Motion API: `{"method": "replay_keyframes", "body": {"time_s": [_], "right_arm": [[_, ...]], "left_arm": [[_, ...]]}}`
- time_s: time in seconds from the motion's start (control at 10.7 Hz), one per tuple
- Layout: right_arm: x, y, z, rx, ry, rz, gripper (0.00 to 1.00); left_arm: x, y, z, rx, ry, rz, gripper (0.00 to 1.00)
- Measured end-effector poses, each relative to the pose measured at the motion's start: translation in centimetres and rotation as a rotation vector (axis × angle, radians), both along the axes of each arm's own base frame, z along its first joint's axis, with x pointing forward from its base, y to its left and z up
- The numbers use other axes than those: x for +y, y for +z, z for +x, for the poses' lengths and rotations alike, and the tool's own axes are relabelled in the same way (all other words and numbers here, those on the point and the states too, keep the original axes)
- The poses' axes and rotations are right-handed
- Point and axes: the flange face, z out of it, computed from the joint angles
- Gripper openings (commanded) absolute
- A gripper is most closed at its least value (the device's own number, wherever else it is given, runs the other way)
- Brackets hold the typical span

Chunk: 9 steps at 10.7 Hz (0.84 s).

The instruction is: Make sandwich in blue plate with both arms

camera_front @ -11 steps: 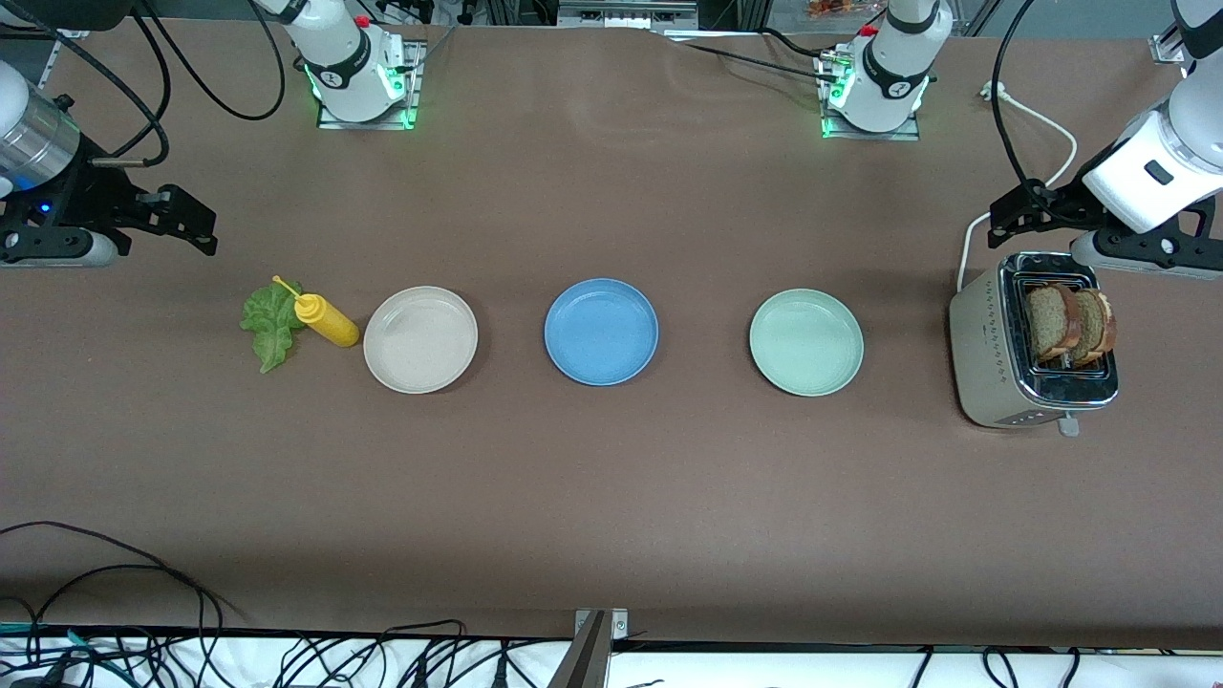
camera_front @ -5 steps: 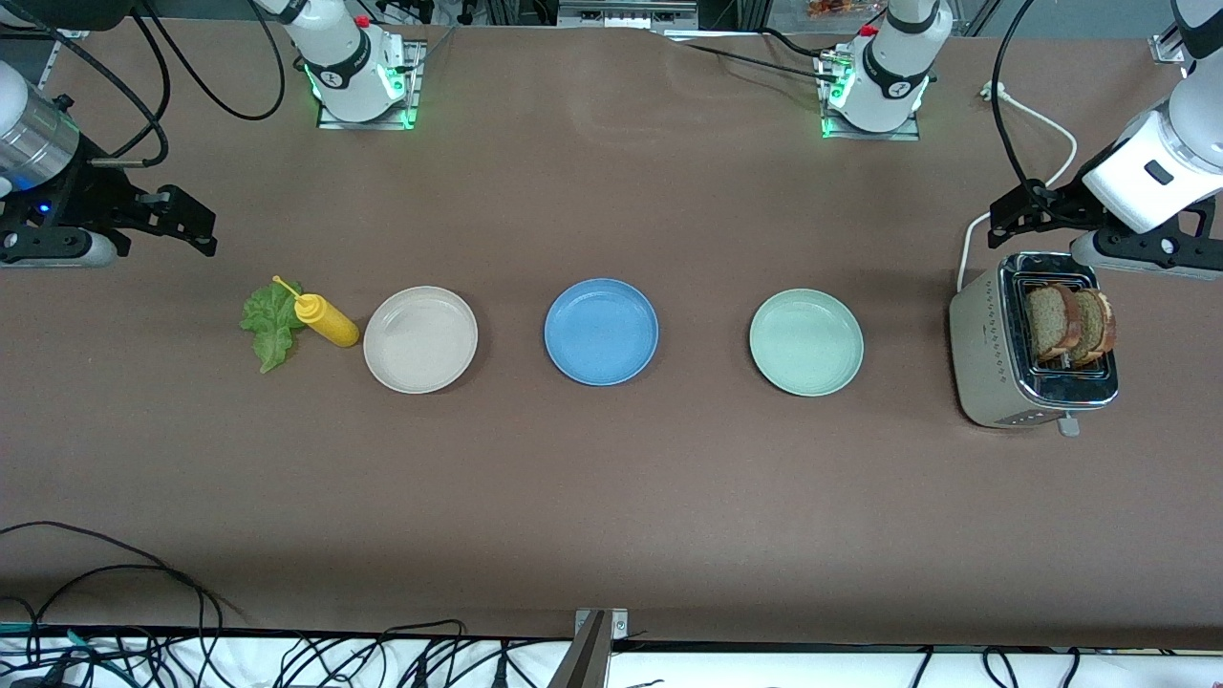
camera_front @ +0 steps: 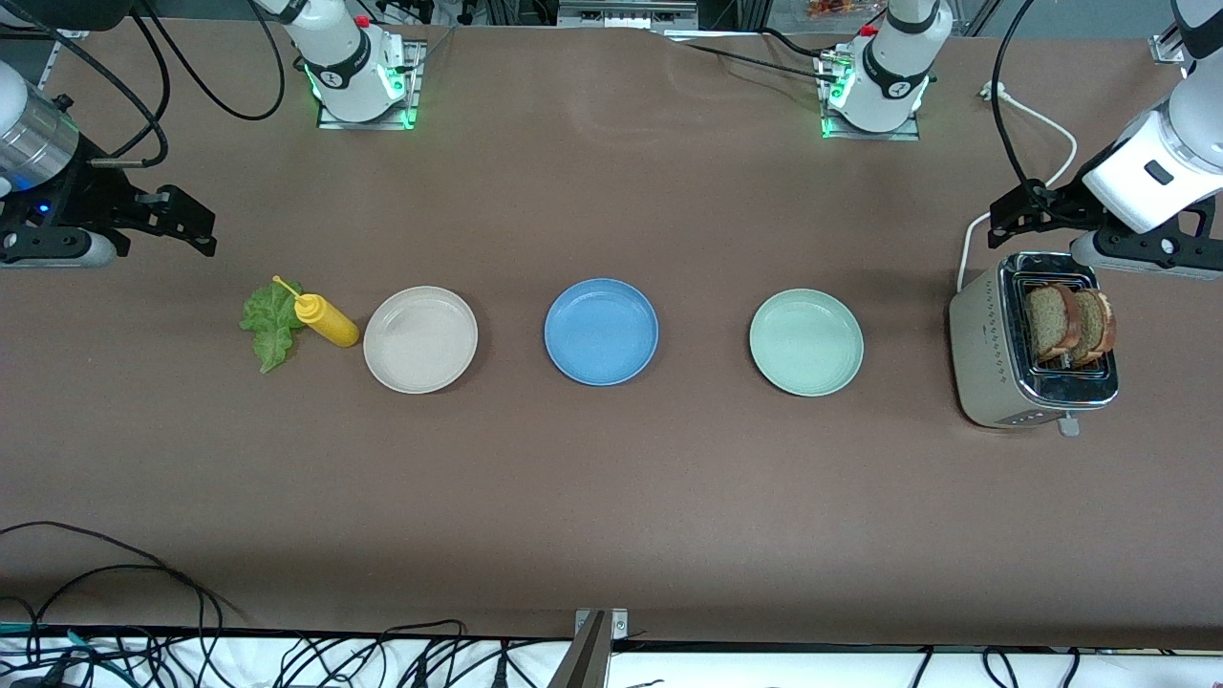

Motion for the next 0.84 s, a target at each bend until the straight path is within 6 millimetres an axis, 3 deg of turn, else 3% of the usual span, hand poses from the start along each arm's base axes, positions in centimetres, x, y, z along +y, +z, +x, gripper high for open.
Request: {"method": "replay_keyframes", "body": {"time_s": [0.84], "right_arm": [[-0.2, 0.0, 0.02, 0.0, -0.004, 0.0, 1.0]], "left_arm": [[0.96, 0.09, 0.19, -0.011, 0.016, -0.001, 1.0]]}}
